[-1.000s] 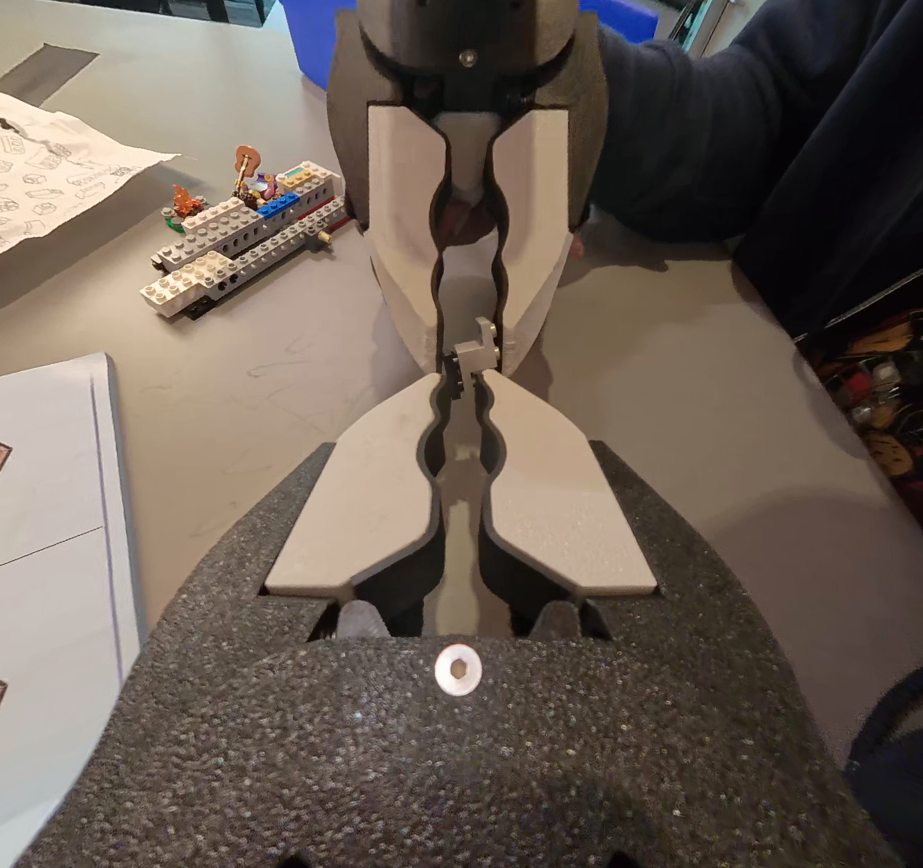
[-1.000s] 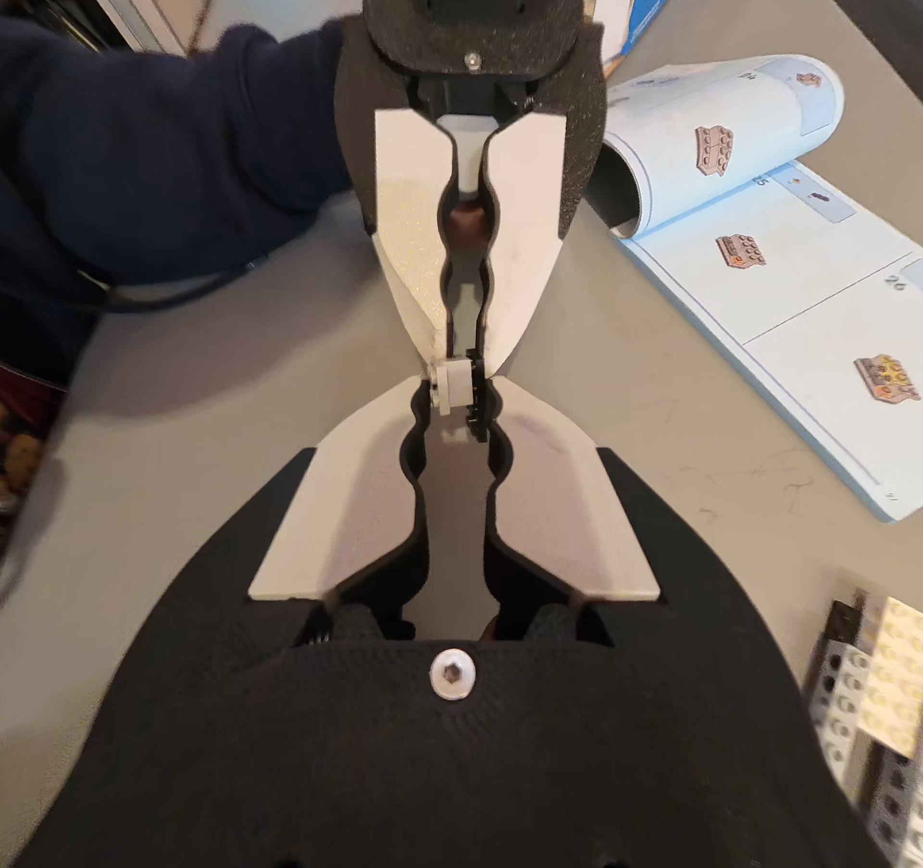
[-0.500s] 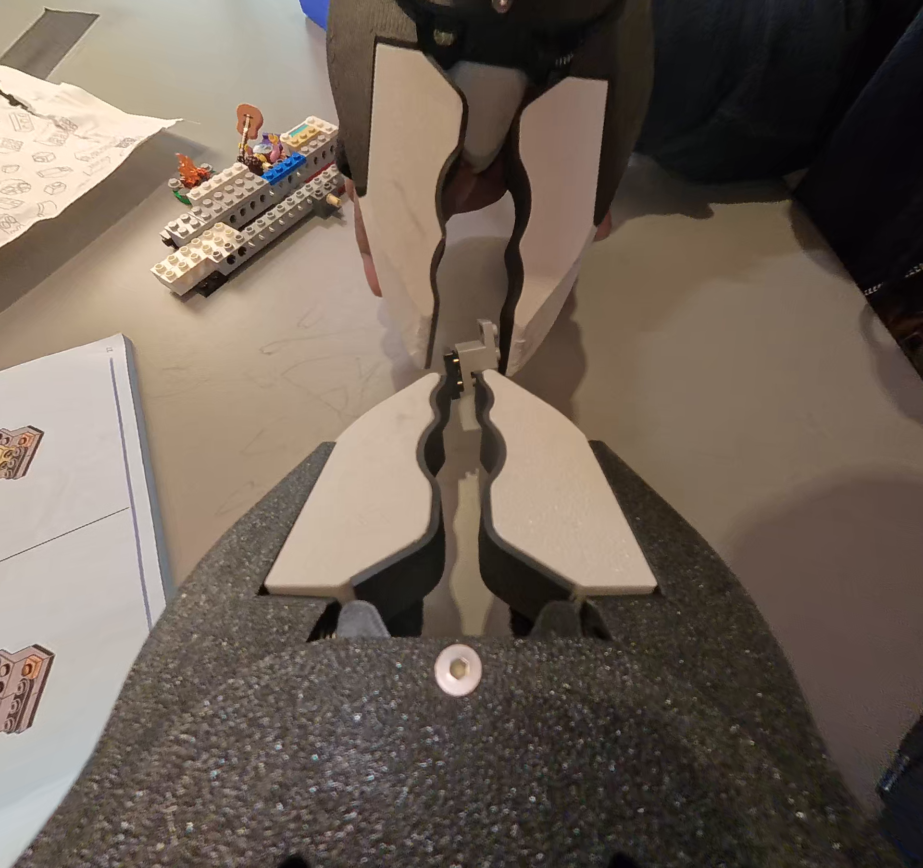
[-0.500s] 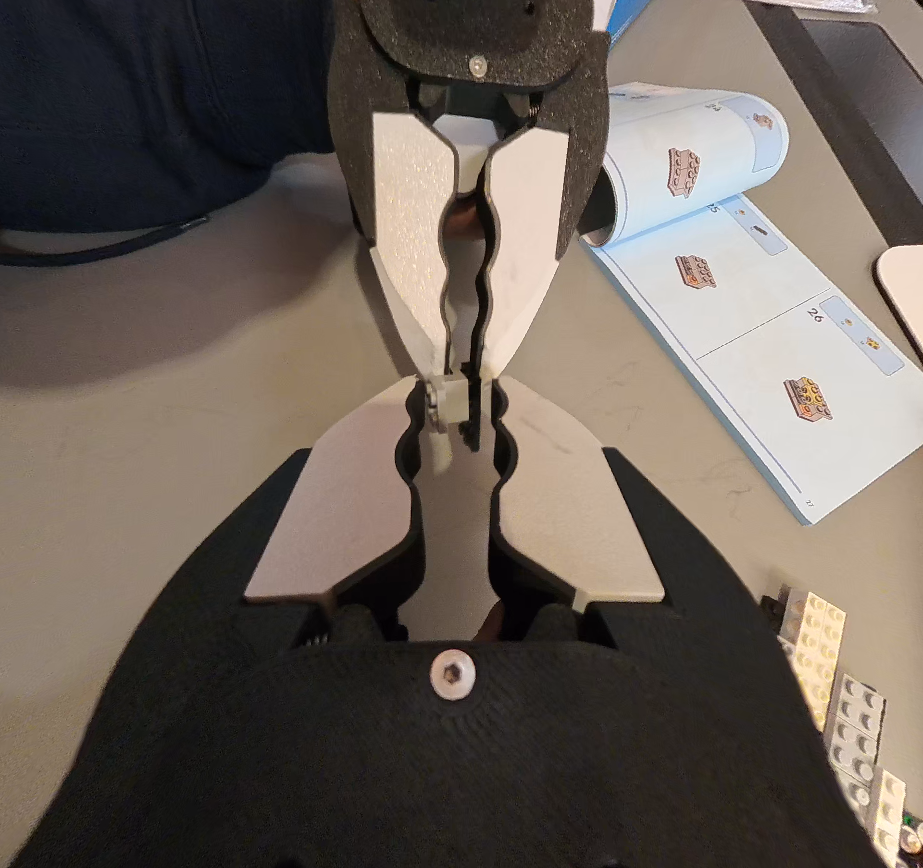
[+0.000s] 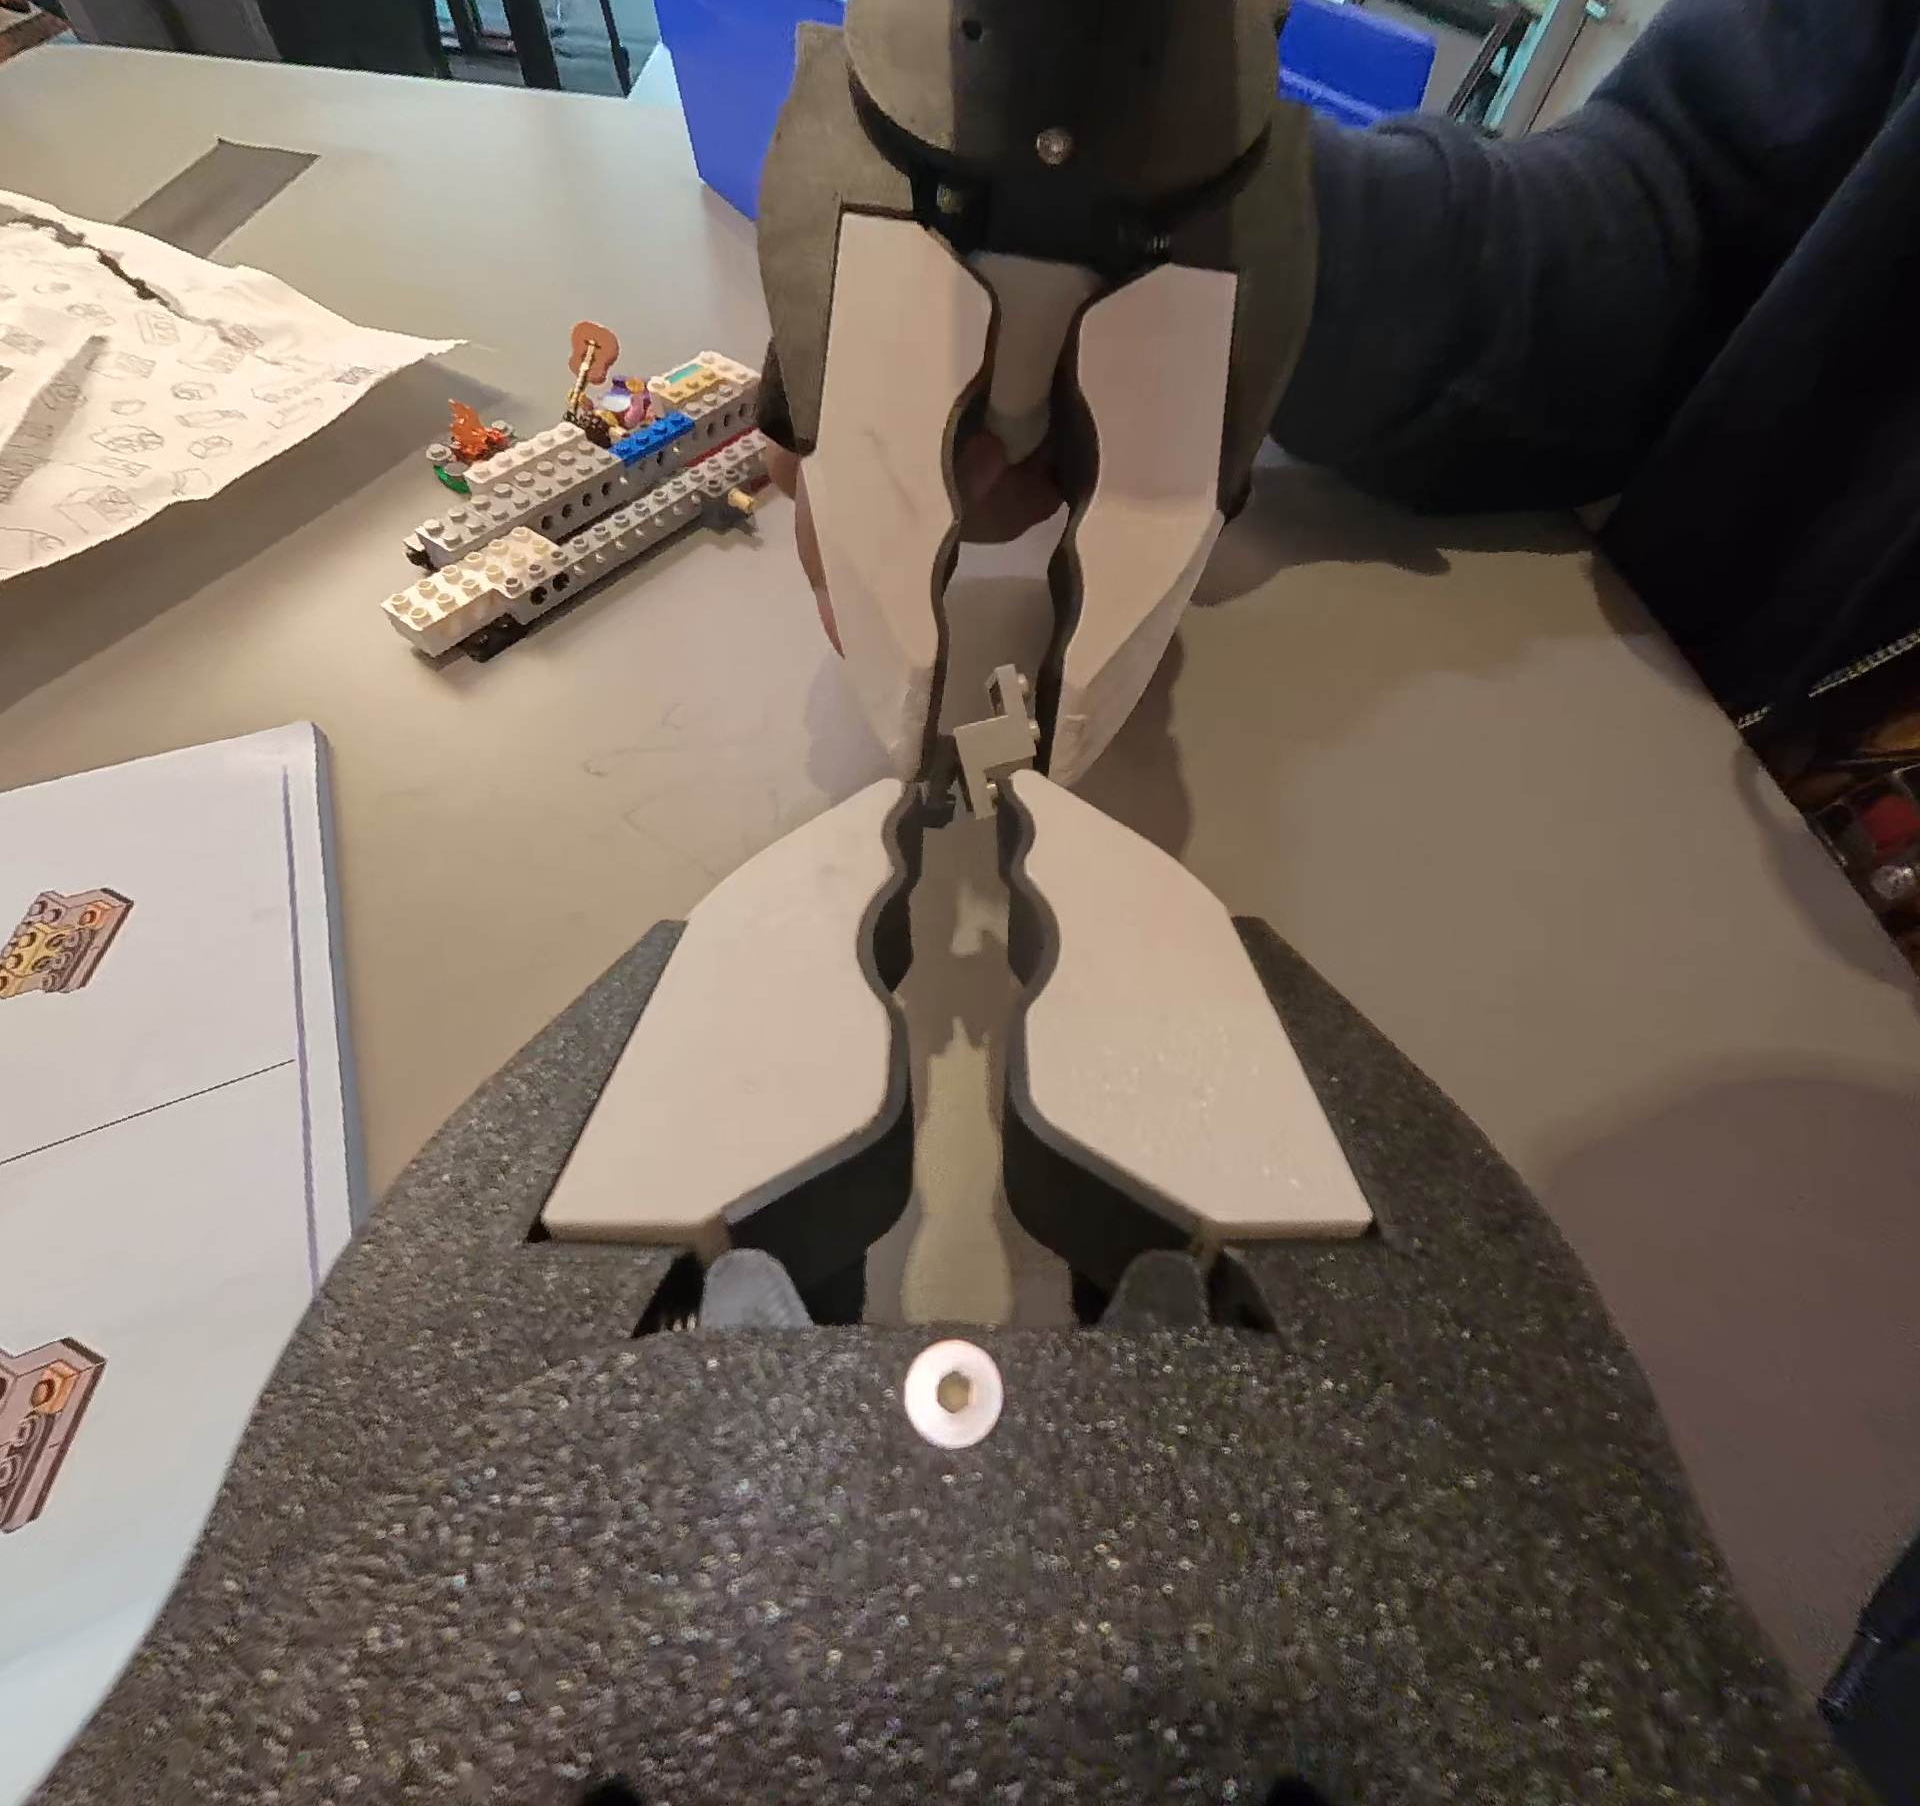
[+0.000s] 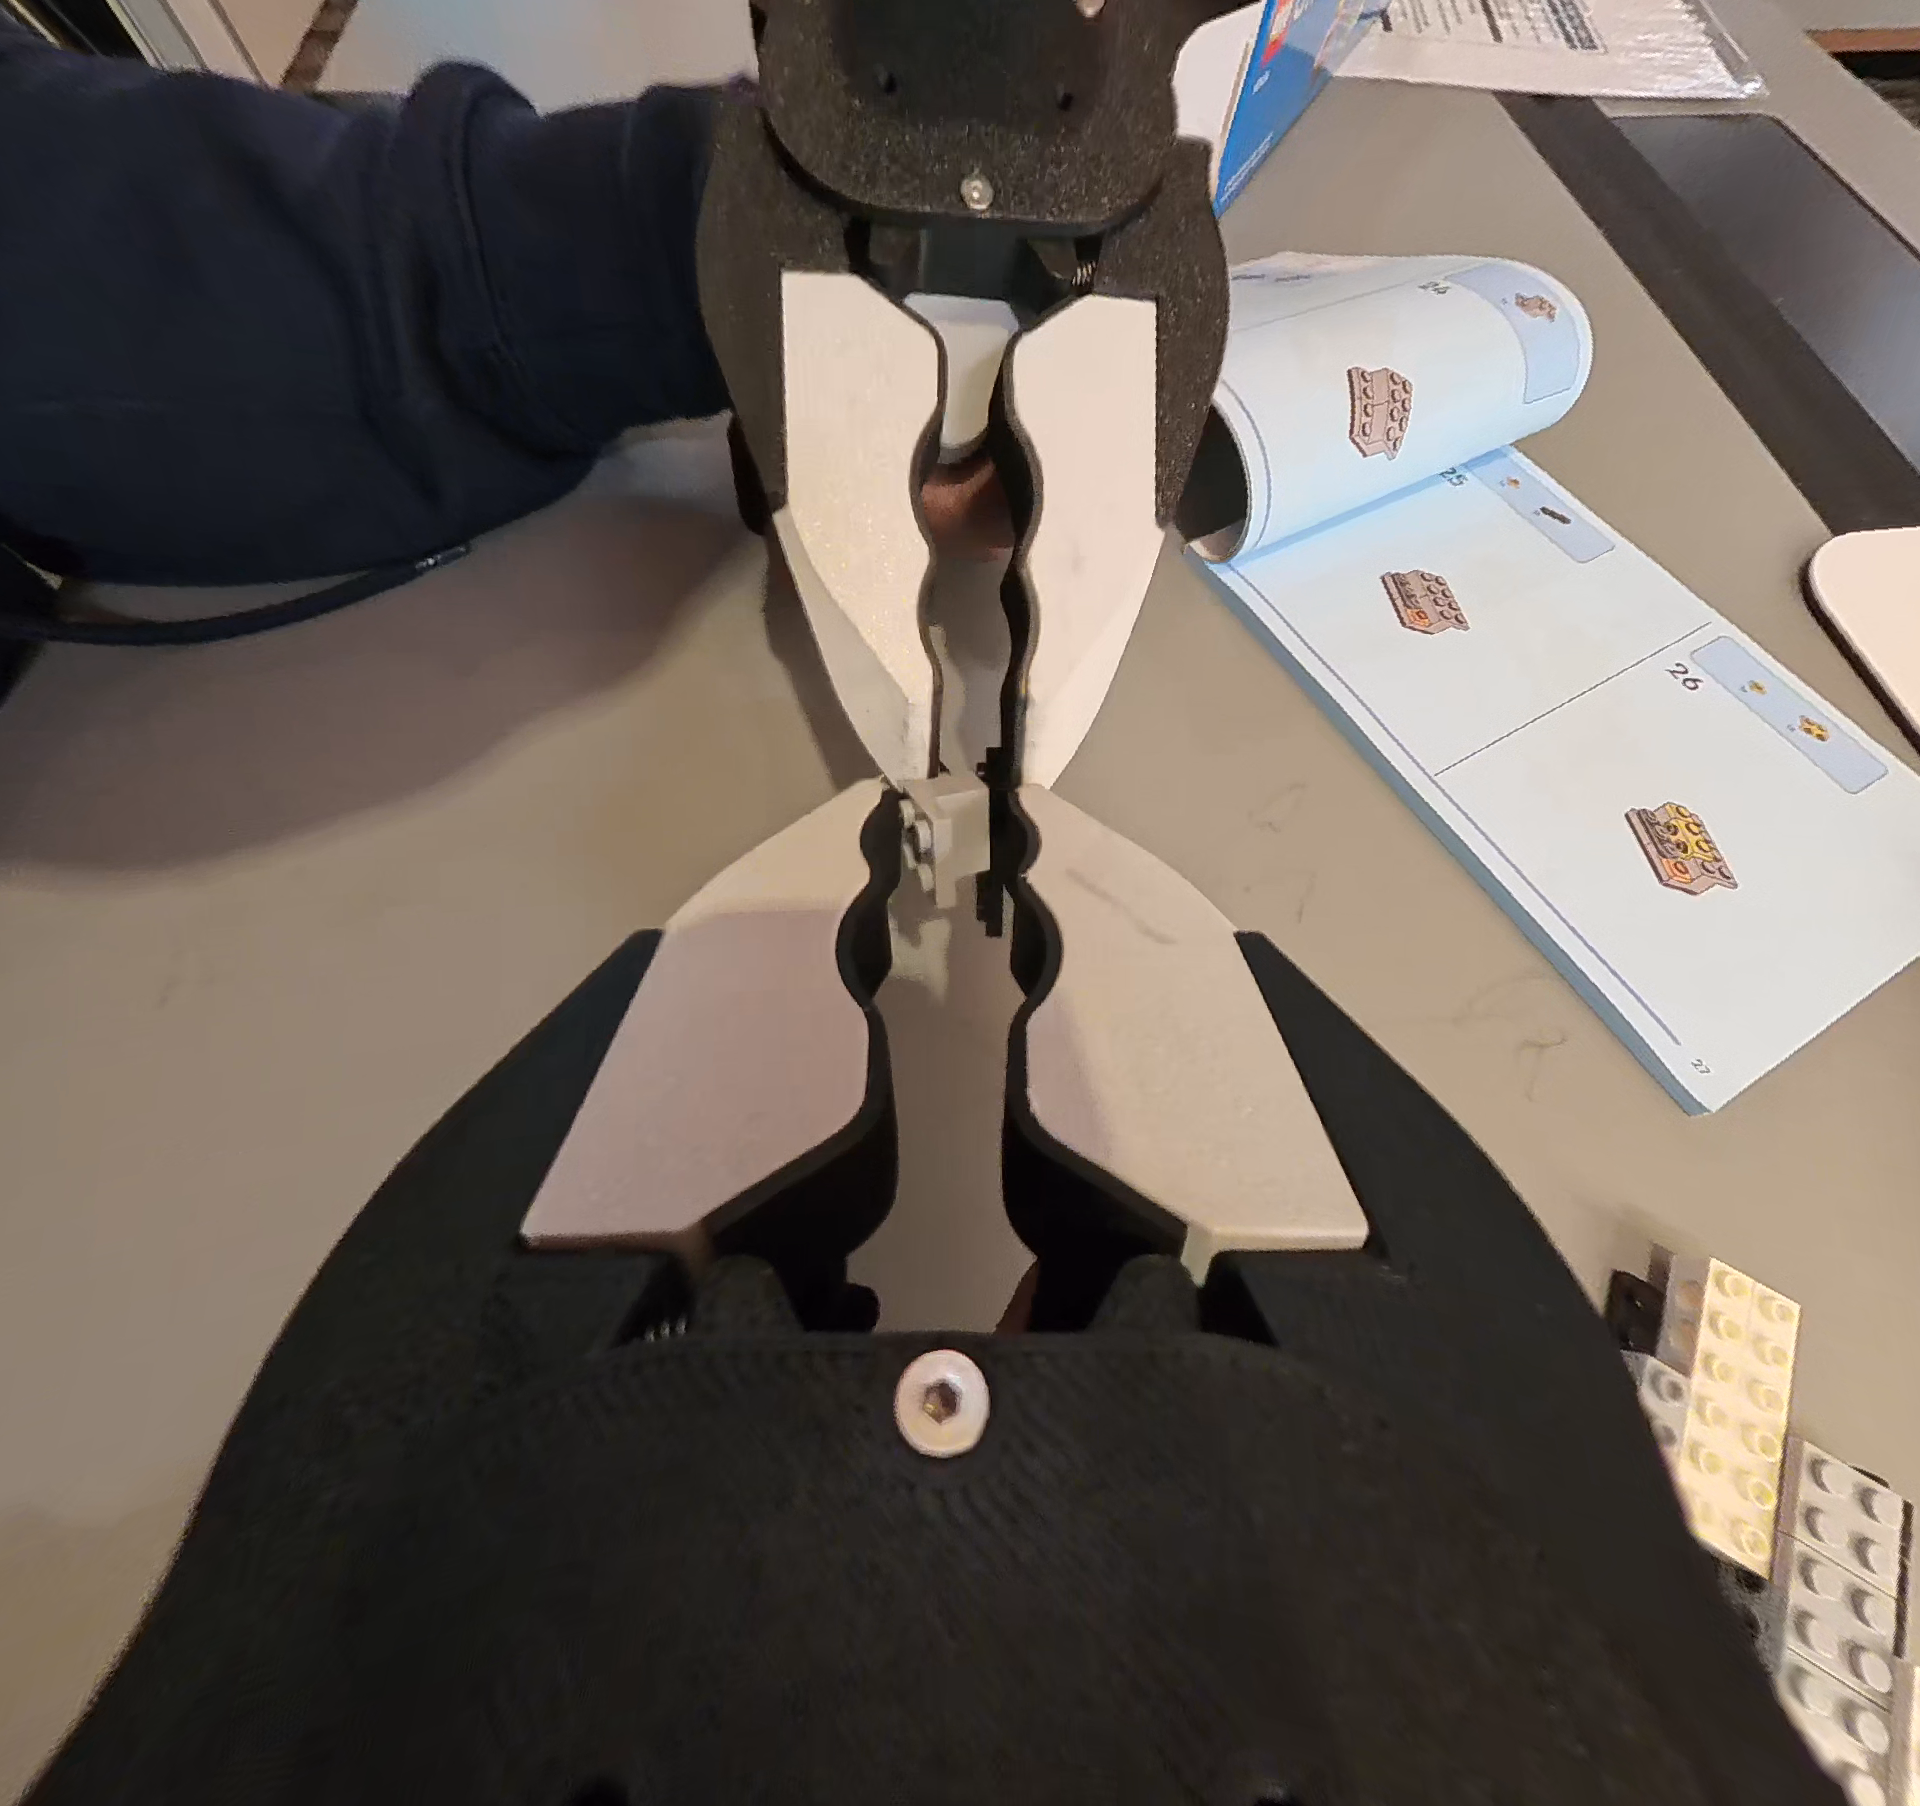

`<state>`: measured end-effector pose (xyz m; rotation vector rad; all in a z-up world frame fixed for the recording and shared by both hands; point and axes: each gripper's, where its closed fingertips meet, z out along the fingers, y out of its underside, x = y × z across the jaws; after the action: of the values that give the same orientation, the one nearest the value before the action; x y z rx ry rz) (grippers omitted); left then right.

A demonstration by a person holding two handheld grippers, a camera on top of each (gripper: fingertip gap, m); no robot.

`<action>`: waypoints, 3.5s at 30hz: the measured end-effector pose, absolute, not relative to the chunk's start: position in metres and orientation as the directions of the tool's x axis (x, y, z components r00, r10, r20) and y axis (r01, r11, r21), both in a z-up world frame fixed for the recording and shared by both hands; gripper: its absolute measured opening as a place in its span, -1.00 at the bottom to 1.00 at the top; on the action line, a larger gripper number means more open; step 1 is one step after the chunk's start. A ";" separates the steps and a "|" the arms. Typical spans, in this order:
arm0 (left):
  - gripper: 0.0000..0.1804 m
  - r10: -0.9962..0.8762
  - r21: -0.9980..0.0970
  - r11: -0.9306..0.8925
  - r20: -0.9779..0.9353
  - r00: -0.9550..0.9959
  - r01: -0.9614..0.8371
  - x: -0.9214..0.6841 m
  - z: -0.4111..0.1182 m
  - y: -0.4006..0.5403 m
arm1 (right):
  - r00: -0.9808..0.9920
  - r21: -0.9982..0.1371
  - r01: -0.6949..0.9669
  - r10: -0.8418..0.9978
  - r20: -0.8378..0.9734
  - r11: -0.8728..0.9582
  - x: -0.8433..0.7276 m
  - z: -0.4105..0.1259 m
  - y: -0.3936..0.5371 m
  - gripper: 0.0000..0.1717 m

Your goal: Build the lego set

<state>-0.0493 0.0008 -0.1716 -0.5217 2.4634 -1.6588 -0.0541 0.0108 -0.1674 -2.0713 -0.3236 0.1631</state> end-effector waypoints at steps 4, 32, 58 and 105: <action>-0.85 -0.351 -0.942 0.268 0.098 -0.931 -0.201 -0.048 -0.161 0.002 | 0.959 -0.899 0.117 0.284 -0.009 -0.421 -0.053 -0.157 0.013 -0.79; -0.93 -0.322 -0.976 0.105 0.149 -0.935 -0.191 -0.049 -0.138 -0.004 | 0.931 -0.956 -0.099 0.312 -0.186 -0.276 -0.049 -0.129 0.008 -0.77; -0.91 -0.310 -0.979 0.150 0.087 -0.947 -0.139 -0.055 -0.135 -0.009 | 0.896 -0.952 -0.150 0.371 -0.244 -0.265 -0.056 -0.125 0.008 -0.77; -0.92 -0.296 -0.984 -0.092 0.174 -0.939 -0.154 -0.042 -0.107 -0.012 | 0.906 -0.967 -0.243 0.336 -0.256 -0.083 -0.043 -0.095 0.007 -0.78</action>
<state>-0.0420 -0.0118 -0.1068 -0.5101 2.0475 -2.1920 -0.0433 0.0067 -0.0952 -1.5826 -0.0742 0.4808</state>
